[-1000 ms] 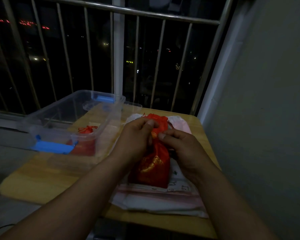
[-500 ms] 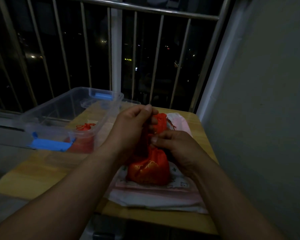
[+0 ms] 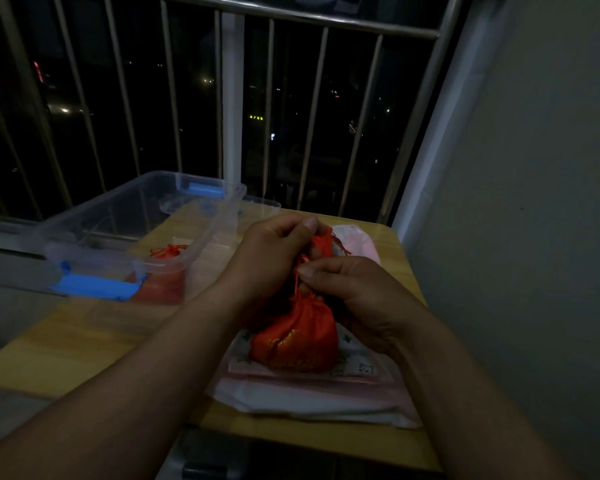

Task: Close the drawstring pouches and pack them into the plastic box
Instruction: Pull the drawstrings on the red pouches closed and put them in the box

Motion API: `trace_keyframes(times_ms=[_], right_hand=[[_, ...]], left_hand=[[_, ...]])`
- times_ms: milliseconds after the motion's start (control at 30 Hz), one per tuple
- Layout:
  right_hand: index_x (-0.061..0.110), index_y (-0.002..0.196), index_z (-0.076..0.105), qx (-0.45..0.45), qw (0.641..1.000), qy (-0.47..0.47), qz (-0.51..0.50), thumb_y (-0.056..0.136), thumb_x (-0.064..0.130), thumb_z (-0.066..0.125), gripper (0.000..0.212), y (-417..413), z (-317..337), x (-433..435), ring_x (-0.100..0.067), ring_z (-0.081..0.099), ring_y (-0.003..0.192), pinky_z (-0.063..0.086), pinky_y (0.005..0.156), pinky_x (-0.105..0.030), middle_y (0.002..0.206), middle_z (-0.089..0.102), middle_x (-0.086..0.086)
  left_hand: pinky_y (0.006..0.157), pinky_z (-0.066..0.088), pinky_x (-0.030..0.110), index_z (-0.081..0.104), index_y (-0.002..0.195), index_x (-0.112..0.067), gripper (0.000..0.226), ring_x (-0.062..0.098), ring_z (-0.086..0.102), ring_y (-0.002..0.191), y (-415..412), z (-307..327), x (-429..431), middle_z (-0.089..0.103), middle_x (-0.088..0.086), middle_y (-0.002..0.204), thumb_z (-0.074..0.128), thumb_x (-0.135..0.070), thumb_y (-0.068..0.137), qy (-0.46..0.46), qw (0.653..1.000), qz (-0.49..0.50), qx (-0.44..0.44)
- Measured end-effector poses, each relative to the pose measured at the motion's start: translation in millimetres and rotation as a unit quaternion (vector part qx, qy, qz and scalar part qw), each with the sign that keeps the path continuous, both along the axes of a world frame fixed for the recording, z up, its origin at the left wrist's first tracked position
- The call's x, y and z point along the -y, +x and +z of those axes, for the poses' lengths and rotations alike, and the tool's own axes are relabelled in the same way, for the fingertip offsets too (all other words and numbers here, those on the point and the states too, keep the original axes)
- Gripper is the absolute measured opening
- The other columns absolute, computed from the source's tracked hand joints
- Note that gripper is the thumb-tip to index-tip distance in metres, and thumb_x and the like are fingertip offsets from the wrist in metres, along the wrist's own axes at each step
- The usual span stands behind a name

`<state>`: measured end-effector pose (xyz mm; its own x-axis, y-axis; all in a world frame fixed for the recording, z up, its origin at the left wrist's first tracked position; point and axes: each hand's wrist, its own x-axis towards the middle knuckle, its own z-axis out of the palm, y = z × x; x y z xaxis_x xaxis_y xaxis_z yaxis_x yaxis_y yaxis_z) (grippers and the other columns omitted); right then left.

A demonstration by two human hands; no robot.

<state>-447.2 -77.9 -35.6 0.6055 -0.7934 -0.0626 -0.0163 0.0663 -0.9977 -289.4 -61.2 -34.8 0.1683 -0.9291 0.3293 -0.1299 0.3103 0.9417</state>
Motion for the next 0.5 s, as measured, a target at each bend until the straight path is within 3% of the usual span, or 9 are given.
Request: trace_keyframes(times_ms=[133, 267, 400, 500], right_hand=[[0.016, 0.080, 0.081, -0.034, 0.999, -0.017, 0.006, 0.095, 0.015, 0.070, 0.018, -0.2, 2.1, 0.3, -0.031, 0.056, 0.087, 0.042, 0.087, -0.045, 0.085, 0.070, -0.011], [0.014, 0.079, 0.079, -0.013, 0.999, -0.019, -0.039, 0.096, 0.010, 0.067, 0.021, -1.9, 1.5, 1.6, -0.022, 0.054, 0.075, 0.043, 0.081, -0.041, 0.074, 0.069, -0.004], [0.005, 0.088, 0.075, 0.014, 0.997, -0.002, -0.079, 0.097, 0.008, 0.065, 0.014, -4.5, 3.3, 5.5, -0.019, 0.055, 0.071, 0.046, 0.071, -0.033, 0.075, 0.068, -0.007], [0.004, 0.087, 0.074, 0.028, 0.995, 0.006, -0.094, 0.097, 0.007, 0.063, 0.015, -6.5, 3.2, 6.9, -0.018, 0.055, 0.069, 0.047, 0.069, -0.032, 0.075, 0.066, -0.008]], left_hand=[[0.065, 0.048, 0.013, 0.076, 0.107, -0.022, 0.023, -0.001, 0.067, 0.074, -0.8, 4.9, -1.5, 0.072, -0.011, 0.079, 0.054, -0.031, 0.106, -0.031, 0.995, 0.025, 0.090], [0.072, 0.046, 0.017, 0.058, 0.125, -0.033, 0.034, -0.006, 0.063, 0.090, -1.4, 2.6, -8.6, 0.067, -0.013, 0.103, 0.043, -0.055, 0.103, 0.005, 0.985, 0.061, 0.163], [0.053, 0.037, 0.013, 0.057, 0.103, -0.028, 0.022, -0.010, 0.059, 0.062, -3.4, 4.0, -19.0, 0.063, -0.014, 0.074, 0.045, -0.047, 0.105, 0.030, 0.975, 0.052, 0.215], [0.062, 0.044, 0.019, 0.059, 0.097, -0.025, 0.022, -0.001, 0.059, 0.068, -0.6, 6.4, -20.5, 0.065, -0.008, 0.082, 0.050, -0.043, 0.104, 0.027, 0.968, 0.034, 0.248]])
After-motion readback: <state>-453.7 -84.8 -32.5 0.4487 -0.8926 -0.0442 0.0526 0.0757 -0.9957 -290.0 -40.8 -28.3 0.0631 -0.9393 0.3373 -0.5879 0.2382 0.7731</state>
